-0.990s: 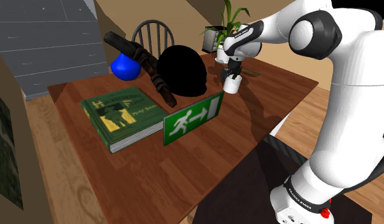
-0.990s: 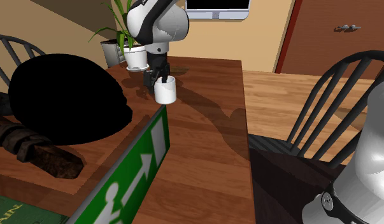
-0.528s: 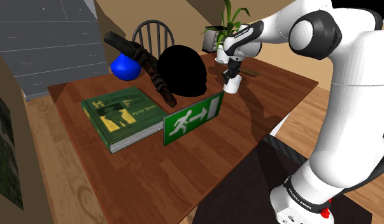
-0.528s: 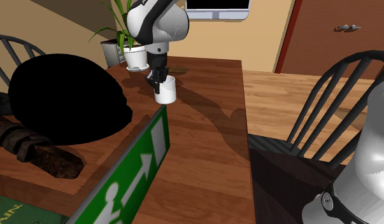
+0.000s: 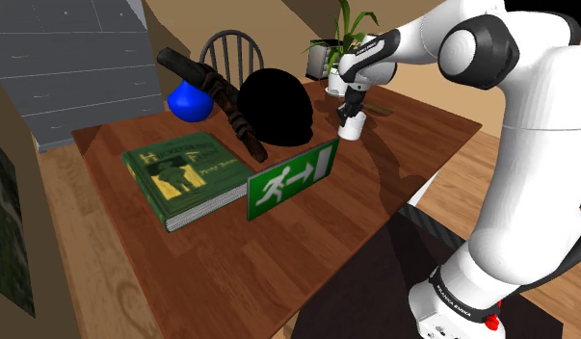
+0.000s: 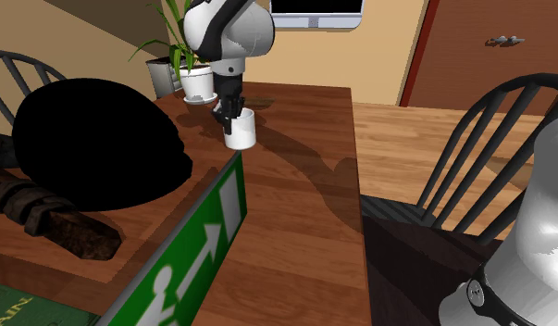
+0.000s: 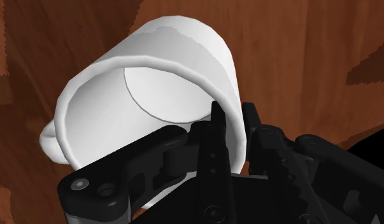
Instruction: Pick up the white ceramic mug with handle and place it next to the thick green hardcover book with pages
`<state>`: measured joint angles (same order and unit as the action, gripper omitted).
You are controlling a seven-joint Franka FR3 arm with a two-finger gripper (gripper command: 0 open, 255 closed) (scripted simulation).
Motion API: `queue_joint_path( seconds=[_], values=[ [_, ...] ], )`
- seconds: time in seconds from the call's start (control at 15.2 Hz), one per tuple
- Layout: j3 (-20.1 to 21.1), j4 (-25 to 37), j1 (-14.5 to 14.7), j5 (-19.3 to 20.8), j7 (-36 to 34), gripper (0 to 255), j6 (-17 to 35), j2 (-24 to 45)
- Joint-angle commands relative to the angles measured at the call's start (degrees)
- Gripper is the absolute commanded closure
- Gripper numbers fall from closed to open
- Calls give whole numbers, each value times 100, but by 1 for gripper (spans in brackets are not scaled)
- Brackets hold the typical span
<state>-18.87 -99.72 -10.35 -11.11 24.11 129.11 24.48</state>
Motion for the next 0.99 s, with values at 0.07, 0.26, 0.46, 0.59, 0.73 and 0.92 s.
queue_joint_path(
  seconds=[0.07, 0.26, 0.46, 0.59, 0.73, 0.92],
  values=[
    [-24, 82, 11, 45, -29, 255, -166, -92],
    [-47, 183, 24, 93, -62, 255, -357, -187],
    [-67, 297, 33, 137, -94, 255, -552, -273],
    [-79, 381, 38, 165, -114, 255, -684, -325],
    [-90, 470, 42, 190, -132, 255, -817, -372],
    [-105, 615, 45, 224, -158, 255, -1021, -435]
  ],
)
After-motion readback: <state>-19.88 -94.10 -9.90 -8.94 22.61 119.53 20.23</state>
